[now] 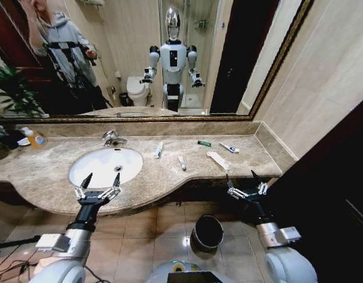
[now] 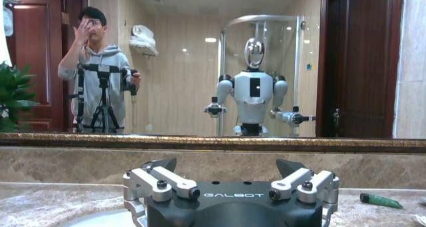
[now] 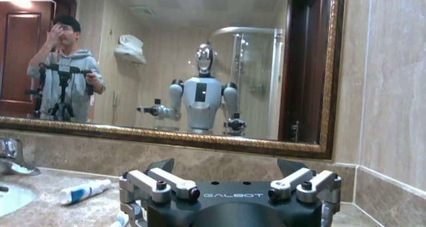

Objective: Pick up the trash from the sink and place it in the trash bin.

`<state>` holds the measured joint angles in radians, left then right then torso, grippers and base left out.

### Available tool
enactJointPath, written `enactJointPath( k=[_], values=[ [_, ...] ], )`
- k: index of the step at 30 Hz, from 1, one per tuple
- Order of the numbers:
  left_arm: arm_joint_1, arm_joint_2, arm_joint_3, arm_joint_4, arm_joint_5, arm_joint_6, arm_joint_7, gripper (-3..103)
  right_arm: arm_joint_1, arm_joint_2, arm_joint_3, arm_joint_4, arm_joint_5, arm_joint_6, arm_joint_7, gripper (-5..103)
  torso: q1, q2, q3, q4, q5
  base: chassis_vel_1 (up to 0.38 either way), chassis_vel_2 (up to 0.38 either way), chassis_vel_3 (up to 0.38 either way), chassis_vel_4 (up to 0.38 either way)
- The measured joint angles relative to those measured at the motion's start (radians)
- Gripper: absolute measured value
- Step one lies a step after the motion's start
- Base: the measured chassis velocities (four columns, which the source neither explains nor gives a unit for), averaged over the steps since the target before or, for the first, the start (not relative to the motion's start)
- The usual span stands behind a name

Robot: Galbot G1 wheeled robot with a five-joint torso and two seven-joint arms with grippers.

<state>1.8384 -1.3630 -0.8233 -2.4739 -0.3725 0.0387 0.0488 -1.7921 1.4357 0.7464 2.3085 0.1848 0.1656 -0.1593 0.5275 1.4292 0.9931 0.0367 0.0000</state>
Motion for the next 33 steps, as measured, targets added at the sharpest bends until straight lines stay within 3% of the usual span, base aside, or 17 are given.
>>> enactJointPath(
  k=[9, 20, 33],
  values=[
    [0.0, 0.0, 0.0, 0.0, 0.0, 0.0, 0.0, 100, 0.044, -0.013, 0.011, -0.052, 0.001, -0.003, -0.015, 100, 0.0, 0.0, 0.0, 0.0001, 0.0001, 0.0, 0.0, 0.0, 0.0],
    [0.0, 0.0, 0.0, 0.0, 0.0, 0.0, 0.0, 100, 0.09, -0.086, -0.014, -0.1, 0.032, -0.092, -0.047, 100, 0.0, 0.0, 0.0, 0.0, -0.0001, 0.0, 0.0, 0.0, 0.0],
    [0.0, 0.0, 0.0, 0.0, 0.0, 0.0, 0.0, 100, 0.339, -0.176, -0.126, -0.261, 0.009, -0.194, -0.089, 100, 0.0, 0.0, 0.0, 0.0001, 0.0001, 0.0, 0.0, 0.0, 0.0]
  ],
)
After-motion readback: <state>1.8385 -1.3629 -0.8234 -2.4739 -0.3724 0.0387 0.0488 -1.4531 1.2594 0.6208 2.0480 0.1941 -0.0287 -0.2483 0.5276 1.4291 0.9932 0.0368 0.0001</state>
